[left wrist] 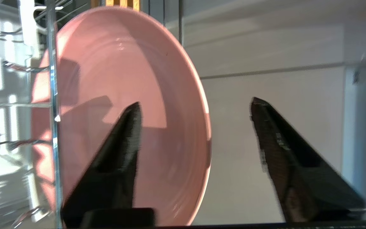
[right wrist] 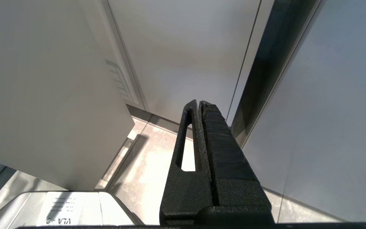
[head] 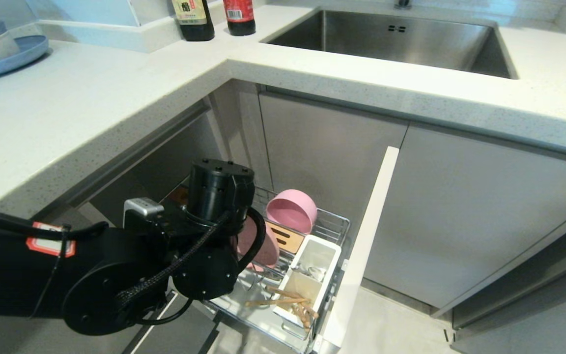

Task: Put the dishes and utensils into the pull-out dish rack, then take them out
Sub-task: Pick up the plate and place it in the cupboard, then take the plate out of the cupboard

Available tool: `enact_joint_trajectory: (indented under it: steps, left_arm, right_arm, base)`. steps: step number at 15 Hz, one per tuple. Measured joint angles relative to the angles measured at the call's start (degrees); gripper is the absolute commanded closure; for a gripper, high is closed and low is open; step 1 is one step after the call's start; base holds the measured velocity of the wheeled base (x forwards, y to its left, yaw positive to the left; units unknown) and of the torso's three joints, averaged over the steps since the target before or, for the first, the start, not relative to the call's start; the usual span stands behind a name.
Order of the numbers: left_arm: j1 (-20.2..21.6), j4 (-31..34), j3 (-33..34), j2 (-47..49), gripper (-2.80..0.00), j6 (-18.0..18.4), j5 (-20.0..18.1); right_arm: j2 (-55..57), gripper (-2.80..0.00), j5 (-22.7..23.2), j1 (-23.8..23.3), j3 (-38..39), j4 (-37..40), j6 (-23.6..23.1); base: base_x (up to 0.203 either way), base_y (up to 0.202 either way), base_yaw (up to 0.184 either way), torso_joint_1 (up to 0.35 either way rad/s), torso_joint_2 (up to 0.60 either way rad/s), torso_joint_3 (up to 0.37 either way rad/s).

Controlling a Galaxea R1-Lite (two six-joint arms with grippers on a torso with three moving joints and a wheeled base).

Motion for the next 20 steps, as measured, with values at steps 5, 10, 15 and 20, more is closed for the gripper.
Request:
enact_joint_trajectory:
  steps: [5, 10, 15, 20]
  left_arm:
    - [-2.8, 10.0, -2.0, -3.9, -2.8, -0.4, 0.0]
    - [-4.1, 16.3, -3.5, -9.5, 0.0, -0.2, 0.3]
    - [-6.8, 29.9, -8.1, -12.8, 0.0, 0.2, 1.3]
    - [-7.9, 44.7, -22.4, -15.2, 0.0, 3.5, 1.7]
  right_arm:
    - [0.0, 0.0, 0.0, 0.0, 0.0, 0.0, 0.0]
    - [0.0, 0.0, 0.0, 0.0, 0.0, 0.0, 0.0]
    - [0.0, 0.0, 0.0, 0.0, 0.0, 0.0, 0.0]
    - [0.0, 0.0, 0.0, 0.0, 0.0, 0.0, 0.0]
  base:
    - [0.0, 0.0, 0.0, 0.0, 0.0, 0.0]
    - [0.0, 0.0, 0.0, 0.0, 0.0, 0.0]
    - [0.0, 0.0, 0.0, 0.0, 0.0, 0.0]
    - [0.0, 0.0, 0.0, 0.0, 0.0, 0.0]
